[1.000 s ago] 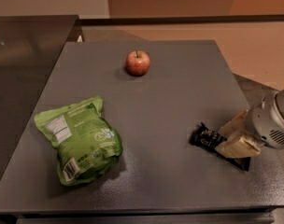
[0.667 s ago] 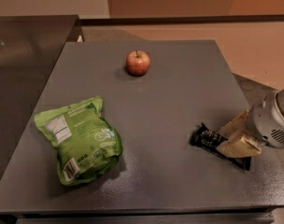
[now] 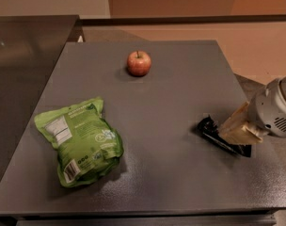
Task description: Pick rxbar chocolate
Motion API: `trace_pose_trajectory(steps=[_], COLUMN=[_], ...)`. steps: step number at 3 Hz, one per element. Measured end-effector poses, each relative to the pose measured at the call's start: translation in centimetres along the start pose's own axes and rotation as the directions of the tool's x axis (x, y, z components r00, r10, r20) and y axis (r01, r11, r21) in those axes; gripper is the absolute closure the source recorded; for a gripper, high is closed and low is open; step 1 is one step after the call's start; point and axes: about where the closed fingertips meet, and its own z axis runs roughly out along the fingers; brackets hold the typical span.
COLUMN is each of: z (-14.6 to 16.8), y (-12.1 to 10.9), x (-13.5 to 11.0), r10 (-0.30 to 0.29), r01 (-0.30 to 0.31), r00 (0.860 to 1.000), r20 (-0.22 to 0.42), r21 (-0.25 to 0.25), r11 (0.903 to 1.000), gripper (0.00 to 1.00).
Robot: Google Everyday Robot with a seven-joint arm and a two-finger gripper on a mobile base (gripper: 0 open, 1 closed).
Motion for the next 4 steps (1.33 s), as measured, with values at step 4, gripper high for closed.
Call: trace_pose_trajectory(steps=[4], z=[-5.1], y=[-2.1], x=[-8.3], r10=[-0.150], r01=[0.146], r00=[0.985], r20=[0.081], r21=[0.046], r11=[0.9882], gripper=[1.00])
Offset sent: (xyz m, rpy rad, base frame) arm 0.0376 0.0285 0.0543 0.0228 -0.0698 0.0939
